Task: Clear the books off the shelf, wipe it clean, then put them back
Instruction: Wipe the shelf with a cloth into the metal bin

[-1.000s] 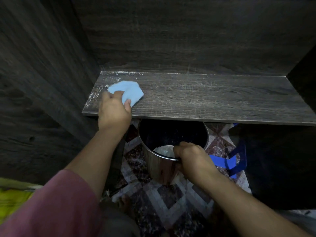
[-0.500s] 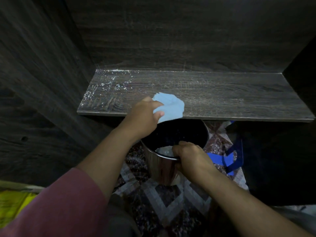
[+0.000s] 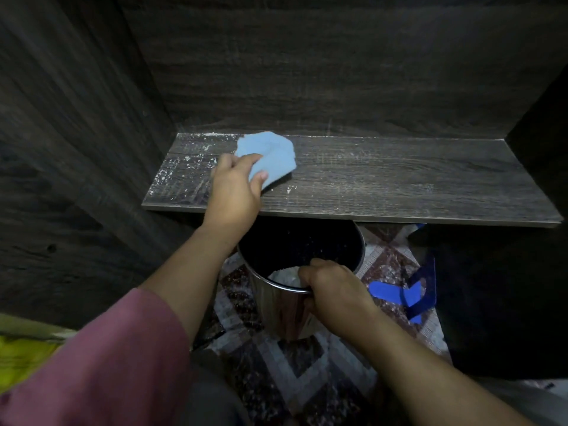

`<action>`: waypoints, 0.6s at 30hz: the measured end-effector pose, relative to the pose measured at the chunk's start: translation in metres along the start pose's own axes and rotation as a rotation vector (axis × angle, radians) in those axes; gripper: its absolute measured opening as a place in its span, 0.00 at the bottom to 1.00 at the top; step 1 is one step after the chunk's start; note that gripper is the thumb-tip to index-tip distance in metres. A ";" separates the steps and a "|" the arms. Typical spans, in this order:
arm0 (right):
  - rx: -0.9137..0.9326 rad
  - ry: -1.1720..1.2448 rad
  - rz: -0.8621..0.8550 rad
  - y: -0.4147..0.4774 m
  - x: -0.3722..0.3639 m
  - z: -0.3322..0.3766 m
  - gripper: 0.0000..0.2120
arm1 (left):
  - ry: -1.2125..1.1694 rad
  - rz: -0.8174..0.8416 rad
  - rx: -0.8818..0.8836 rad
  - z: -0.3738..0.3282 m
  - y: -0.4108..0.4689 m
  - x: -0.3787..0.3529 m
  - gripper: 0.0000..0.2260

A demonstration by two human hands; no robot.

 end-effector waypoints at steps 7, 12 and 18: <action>-0.029 -0.004 0.012 -0.001 -0.001 -0.010 0.06 | 0.366 0.139 0.044 0.018 0.015 -0.046 0.20; -0.042 -0.003 0.030 -0.004 0.001 -0.014 0.05 | 0.241 0.320 -0.165 -0.011 0.002 -0.067 0.17; -0.019 0.045 0.051 -0.007 0.007 -0.013 0.08 | 0.073 0.543 -0.230 -0.028 -0.023 -0.066 0.15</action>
Point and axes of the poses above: each hand's wrist, its own y-axis towards the middle knuckle, its own x-axis out of the back of the hand, z = x × y, the point moved 9 cm from there along y, towards the middle knuckle, and after that the axes turned 6 degrees about x, right-handed, at the moved point
